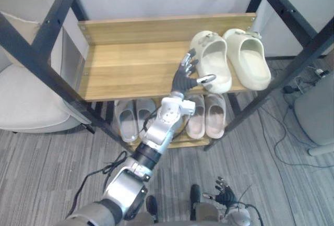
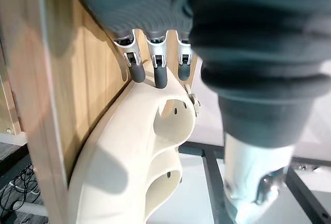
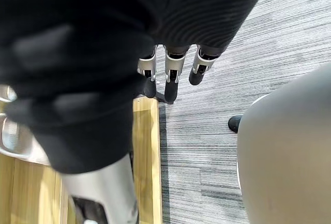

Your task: Organize the slippers on the shoe rack

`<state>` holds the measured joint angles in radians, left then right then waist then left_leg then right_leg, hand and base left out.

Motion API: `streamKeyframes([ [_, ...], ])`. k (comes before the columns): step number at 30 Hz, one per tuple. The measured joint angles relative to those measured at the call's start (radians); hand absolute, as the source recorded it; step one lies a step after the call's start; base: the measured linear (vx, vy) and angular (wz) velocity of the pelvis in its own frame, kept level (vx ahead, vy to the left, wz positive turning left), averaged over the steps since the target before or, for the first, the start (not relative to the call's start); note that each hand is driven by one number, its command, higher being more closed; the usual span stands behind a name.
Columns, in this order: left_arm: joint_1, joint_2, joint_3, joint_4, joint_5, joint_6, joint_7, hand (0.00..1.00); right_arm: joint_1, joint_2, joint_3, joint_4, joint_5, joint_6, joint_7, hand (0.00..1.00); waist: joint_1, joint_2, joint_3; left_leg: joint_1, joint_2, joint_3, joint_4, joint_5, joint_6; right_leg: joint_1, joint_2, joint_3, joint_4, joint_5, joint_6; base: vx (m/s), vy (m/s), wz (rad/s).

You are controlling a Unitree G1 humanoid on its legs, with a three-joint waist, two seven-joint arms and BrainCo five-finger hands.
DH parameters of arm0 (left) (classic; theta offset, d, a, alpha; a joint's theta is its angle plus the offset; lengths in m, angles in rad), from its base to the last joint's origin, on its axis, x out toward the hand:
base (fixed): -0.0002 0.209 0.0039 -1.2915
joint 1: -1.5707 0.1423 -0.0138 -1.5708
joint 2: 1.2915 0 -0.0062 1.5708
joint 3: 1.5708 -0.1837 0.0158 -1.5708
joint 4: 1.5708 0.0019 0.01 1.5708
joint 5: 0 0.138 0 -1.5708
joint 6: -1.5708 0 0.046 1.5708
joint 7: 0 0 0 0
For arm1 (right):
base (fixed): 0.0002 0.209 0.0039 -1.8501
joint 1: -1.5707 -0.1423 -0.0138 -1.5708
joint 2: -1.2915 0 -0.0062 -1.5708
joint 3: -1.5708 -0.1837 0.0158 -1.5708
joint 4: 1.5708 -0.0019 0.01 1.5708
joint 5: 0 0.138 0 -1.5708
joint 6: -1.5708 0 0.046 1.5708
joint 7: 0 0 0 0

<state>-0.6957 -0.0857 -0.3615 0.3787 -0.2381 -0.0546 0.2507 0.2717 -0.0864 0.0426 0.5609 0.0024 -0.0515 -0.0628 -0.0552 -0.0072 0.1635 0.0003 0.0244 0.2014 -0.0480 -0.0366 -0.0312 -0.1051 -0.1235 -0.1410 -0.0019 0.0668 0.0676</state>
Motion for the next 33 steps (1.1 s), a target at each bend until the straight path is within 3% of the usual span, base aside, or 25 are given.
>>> streamKeyframes([
  [20,-0.026,-0.008,0.017,0.028,0.0,0.003,0.0,0.0,0.001,0.001,0.001,-0.01,0.0,0.002,-0.018,0.0,-0.001,-0.007,0.002,0.003,0.0,0.016,-0.001,-0.002,0.002,-0.001,-0.002,0.009,-0.001,0.0,0.0,0.0,0.0,-0.01],
  [29,-0.025,0.05,0.062,0.018,0.0,0.016,-0.018,0.0,0.003,0.006,0.001,-0.009,-0.001,0.006,-0.009,0.0,0.003,-0.017,-0.004,0.008,0.0,0.002,0.0,0.001,0.003,0.012,-0.003,-0.004,-0.004,0.0,0.0,0.0,0.0,0.03],
  [33,0.033,0.074,0.056,-0.091,-0.002,0.015,-0.025,0.0,0.002,0.007,0.003,0.004,-0.002,0.007,0.006,0.0,0.008,-0.02,-0.013,0.019,0.0,-0.018,0.0,0.001,0.003,0.037,-0.004,-0.02,-0.014,0.0,0.0,0.0,-0.002,0.12],
])
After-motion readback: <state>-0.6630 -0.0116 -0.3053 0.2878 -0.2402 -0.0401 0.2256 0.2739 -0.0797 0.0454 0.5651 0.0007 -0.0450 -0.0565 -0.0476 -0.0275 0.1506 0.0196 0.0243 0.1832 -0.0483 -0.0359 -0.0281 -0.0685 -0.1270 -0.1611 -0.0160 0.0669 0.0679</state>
